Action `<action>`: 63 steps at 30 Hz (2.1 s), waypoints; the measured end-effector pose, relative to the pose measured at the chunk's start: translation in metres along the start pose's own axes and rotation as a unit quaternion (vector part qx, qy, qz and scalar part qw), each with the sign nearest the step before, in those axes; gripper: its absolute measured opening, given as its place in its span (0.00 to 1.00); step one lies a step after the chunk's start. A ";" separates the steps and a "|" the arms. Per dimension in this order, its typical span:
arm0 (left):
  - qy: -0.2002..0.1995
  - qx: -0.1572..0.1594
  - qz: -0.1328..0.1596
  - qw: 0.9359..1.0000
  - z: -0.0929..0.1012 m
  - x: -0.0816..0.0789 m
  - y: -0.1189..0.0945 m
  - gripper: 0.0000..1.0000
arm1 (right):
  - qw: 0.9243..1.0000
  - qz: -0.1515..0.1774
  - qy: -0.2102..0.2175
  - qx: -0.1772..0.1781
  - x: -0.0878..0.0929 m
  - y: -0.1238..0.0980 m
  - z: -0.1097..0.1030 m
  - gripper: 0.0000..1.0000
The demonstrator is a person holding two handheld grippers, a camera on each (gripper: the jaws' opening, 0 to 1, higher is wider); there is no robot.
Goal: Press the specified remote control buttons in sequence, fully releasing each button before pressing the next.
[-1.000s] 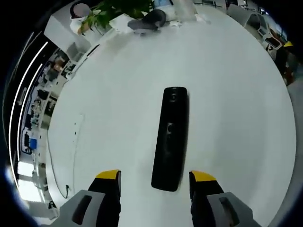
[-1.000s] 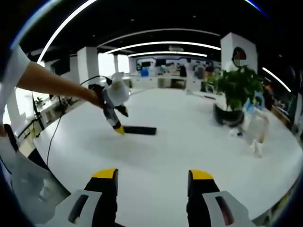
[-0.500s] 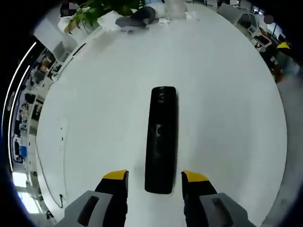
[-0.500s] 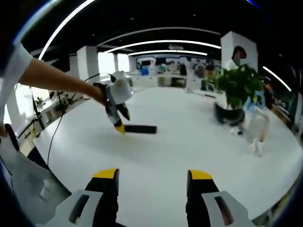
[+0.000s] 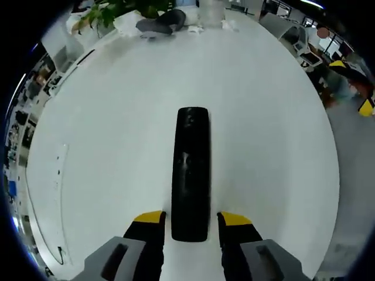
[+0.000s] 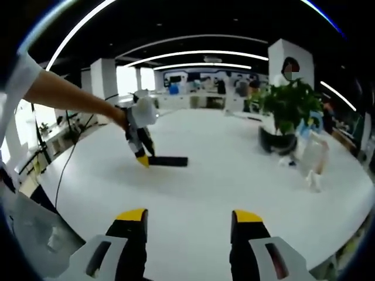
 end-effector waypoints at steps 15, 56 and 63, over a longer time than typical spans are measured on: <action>0.010 -0.005 0.039 0.999 0.010 0.001 0.002 0.24 | 1.000 0.001 0.000 -0.003 0.000 0.000 -0.001 0.50; -0.008 -0.016 -0.026 1.000 0.115 0.011 0.007 0.23 | 0.997 -0.080 0.007 -0.020 0.020 -0.004 -0.006 0.00; -0.003 -0.015 -0.022 1.000 0.142 0.017 0.011 0.23 | 0.993 -0.110 0.033 -0.026 0.024 -0.002 -0.009 0.00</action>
Point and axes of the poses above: the point that each gripper's makers call its tool centre point, and the gripper's own axes: y roughly forward along the fingers, z roughly to its right, x roughly out of its underside, the point moved 3 cm from there along -y, roughly backward along the fingers, and after that the axes turned 8 degrees about x, right-handed, at the moved point
